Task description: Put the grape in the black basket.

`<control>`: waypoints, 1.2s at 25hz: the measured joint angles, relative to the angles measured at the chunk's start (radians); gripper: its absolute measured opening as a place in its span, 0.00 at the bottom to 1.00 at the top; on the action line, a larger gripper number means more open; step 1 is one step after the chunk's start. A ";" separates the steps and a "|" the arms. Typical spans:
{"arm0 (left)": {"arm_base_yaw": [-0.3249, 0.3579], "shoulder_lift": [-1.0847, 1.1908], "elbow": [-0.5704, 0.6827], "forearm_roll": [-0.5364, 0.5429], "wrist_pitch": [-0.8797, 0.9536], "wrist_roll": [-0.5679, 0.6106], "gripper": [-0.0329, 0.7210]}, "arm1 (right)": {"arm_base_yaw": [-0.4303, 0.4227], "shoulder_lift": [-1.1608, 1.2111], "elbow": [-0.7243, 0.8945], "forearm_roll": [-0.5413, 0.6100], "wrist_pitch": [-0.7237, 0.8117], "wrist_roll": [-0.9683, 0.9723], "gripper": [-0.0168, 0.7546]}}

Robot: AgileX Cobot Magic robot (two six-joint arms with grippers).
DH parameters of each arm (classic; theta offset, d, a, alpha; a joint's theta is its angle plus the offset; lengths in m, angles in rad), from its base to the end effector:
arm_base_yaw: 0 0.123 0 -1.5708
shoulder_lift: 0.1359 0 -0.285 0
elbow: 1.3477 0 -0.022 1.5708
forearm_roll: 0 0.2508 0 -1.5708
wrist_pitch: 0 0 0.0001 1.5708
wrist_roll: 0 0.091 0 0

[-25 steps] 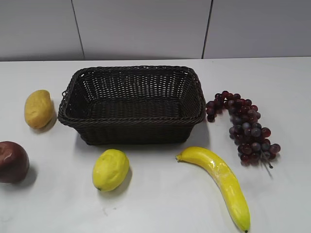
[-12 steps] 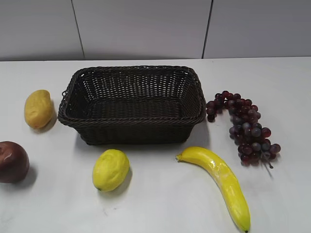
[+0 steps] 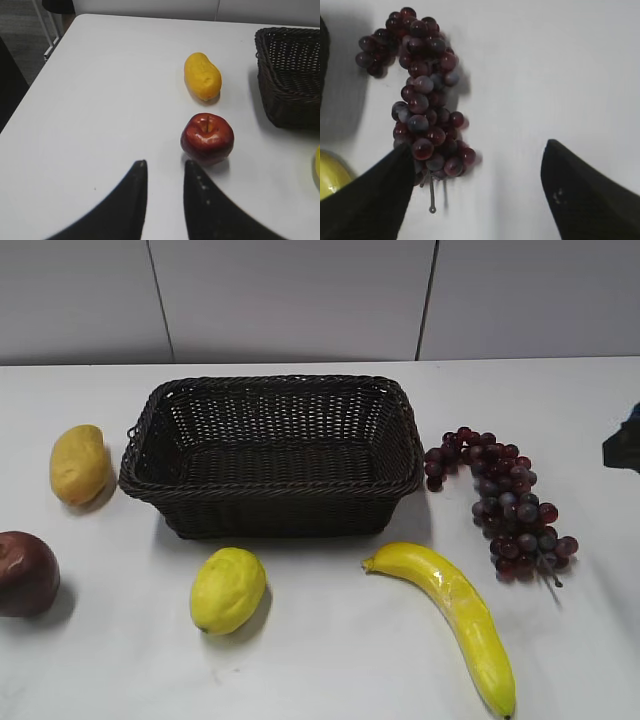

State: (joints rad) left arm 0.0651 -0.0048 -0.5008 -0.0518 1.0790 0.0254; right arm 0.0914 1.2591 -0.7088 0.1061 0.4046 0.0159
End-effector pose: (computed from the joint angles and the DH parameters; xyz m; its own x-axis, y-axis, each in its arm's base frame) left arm -0.0062 -0.0046 0.2761 -0.4658 -0.0294 -0.8844 -0.0243 0.9995 -0.0205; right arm 0.2419 0.0260 0.2419 -0.7668 0.0433 -0.6404 -0.0315 0.9940 0.1049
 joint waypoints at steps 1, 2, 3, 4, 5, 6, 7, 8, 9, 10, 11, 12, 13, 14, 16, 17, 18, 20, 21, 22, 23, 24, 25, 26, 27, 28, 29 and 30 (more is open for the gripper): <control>0.000 0.000 0.000 0.000 0.000 0.000 0.36 | 0.000 0.060 -0.044 0.031 0.032 -0.034 0.79; 0.000 0.000 0.000 0.000 0.000 0.000 0.36 | 0.000 0.100 -0.075 0.065 0.060 -0.068 0.79; 0.000 0.000 0.000 0.000 0.000 0.000 0.36 | 0.000 0.139 -0.106 0.113 0.090 -0.109 0.79; 0.000 0.000 0.000 0.000 0.000 0.000 0.36 | 0.000 0.184 -0.143 0.153 0.115 -0.147 0.79; 0.000 0.000 0.000 0.000 0.000 0.000 0.36 | 0.002 0.225 -0.175 0.196 0.130 -0.180 0.79; 0.000 0.000 0.000 0.000 0.000 0.000 0.36 | 0.005 0.264 -0.205 0.217 0.139 -0.200 0.79; 0.000 0.000 0.000 0.000 0.000 0.000 0.36 | 0.012 0.301 -0.228 0.227 0.143 -0.211 0.79; 0.000 0.000 0.000 0.000 0.000 0.000 0.36 | 0.018 0.335 -0.255 0.232 0.144 -0.219 0.79; 0.000 0.000 0.000 0.000 0.000 0.000 0.36 | 0.026 0.363 -0.274 0.235 0.145 -0.223 0.79; 0.000 0.000 0.000 0.000 0.000 0.000 0.36 | 0.036 0.395 -0.293 0.237 0.145 -0.226 0.79; 0.000 0.000 0.000 0.000 0.000 0.000 0.36 | 0.047 0.425 -0.309 0.240 0.147 -0.228 0.79; 0.000 0.000 0.000 0.000 0.000 0.000 0.36 | 0.056 0.450 -0.326 0.240 0.148 -0.229 0.79; 0.000 0.000 0.000 0.000 0.000 0.000 0.36 | 0.066 0.479 -0.341 0.240 0.148 -0.229 0.79; 0.000 0.000 0.000 0.000 0.000 0.000 0.36 | 0.074 0.502 -0.352 0.240 0.148 -0.229 0.79; 0.000 0.000 0.000 0.000 0.000 0.000 0.36 | 0.085 0.554 -0.373 0.240 0.147 -0.229 0.79; 0.000 0.000 0.000 0.000 0.000 0.000 0.36 | 0.087 0.577 -0.380 0.240 0.146 -0.229 0.79; 0.000 0.000 0.000 0.000 0.000 0.000 0.36 | 0.088 0.600 -0.385 0.239 0.145 -0.229 0.79; 0.000 0.000 0.000 0.000 0.000 0.000 0.36 | 0.088 0.636 -0.395 0.234 0.140 -0.229 0.79; 0.000 0.000 0.000 0.000 0.000 0.000 0.36 | 0.088 0.658 -0.397 0.233 0.138 -0.229 0.79; 0.000 0.000 0.000 0.000 0.000 0.000 0.36 | 0.088 0.673 -0.399 0.231 0.132 -0.229 0.79; 0.000 0.000 0.000 0.000 0.000 0.000 0.36 | 0.088 0.687 -0.402 0.231 0.121 -0.229 0.79; 0.000 0.000 0.000 0.000 0.000 0.000 0.36 | 0.088 0.698 -0.403 0.231 0.111 -0.229 0.79; 0.000 0.000 0.000 0.000 0.000 0.000 0.36 | 0.088 0.710 -0.405 0.231 0.103 -0.229 0.79; 0.000 0.000 0.000 0.000 0.000 0.000 0.36 | 0.088 0.718 -0.406 0.231 0.096 -0.229 0.79; 0.000 0.000 0.000 0.000 0.000 0.000 0.36 | 0.088 0.724 -0.408 0.231 0.096 -0.229 0.77; 0.000 0.000 0.000 0.000 0.000 0.000 0.35 | 0.088 0.727 -0.410 0.231 0.095 -0.229 0.74; 0.000 0.000 0.000 0.000 0.000 0.000 0.35 | 0.088 0.728 -0.414 0.232 0.095 -0.229 0.69; 0.000 0.000 0.000 0.000 0.000 0.000 0.35 | 0.088 0.728 -0.420 0.233 0.097 -0.229 0.61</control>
State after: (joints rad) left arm 0.0651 -0.0048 -0.5008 -0.0518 1.0790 0.0254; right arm 0.1794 1.9872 -1.1286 0.3393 0.5016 -0.2134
